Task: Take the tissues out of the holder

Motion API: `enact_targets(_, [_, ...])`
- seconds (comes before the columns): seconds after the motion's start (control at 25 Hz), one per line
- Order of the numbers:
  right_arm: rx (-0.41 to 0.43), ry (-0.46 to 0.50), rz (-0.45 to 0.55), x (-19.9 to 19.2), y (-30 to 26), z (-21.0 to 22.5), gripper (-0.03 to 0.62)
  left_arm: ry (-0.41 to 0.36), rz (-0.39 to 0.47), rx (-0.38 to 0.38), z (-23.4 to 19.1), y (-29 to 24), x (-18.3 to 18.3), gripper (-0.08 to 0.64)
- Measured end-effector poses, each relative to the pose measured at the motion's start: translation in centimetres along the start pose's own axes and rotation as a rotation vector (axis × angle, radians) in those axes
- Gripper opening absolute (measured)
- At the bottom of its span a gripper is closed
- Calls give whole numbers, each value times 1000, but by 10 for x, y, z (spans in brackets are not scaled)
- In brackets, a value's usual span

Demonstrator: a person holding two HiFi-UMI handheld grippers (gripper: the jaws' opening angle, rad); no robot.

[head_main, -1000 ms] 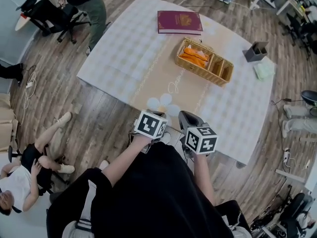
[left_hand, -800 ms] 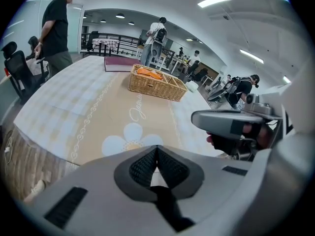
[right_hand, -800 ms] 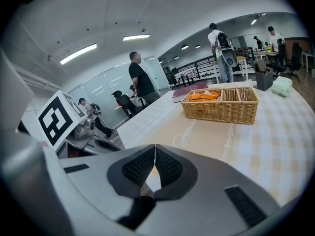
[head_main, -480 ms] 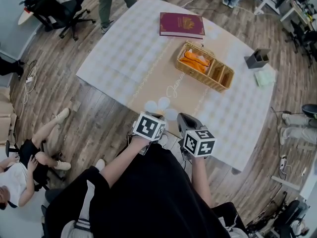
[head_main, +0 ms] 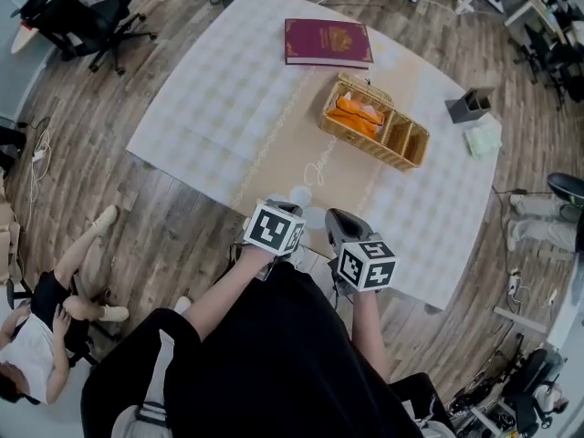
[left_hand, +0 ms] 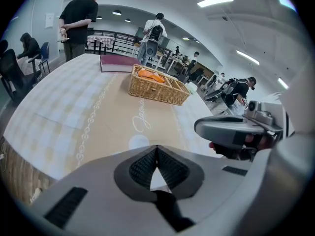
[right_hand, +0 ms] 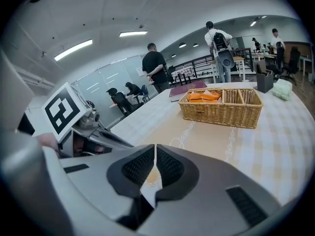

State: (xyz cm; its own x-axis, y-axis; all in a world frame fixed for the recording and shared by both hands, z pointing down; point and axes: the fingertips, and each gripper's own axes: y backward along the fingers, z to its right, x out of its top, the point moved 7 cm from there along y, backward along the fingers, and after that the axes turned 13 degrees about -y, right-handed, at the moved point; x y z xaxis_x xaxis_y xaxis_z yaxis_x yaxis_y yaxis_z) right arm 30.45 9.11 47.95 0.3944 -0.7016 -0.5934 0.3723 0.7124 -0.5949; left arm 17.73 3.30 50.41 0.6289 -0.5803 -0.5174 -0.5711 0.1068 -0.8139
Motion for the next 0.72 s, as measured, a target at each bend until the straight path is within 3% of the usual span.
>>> enact_targets(0.72, [-164,29,69,54,-26,-5,18,-98,15,-127,-47,-10,44,0])
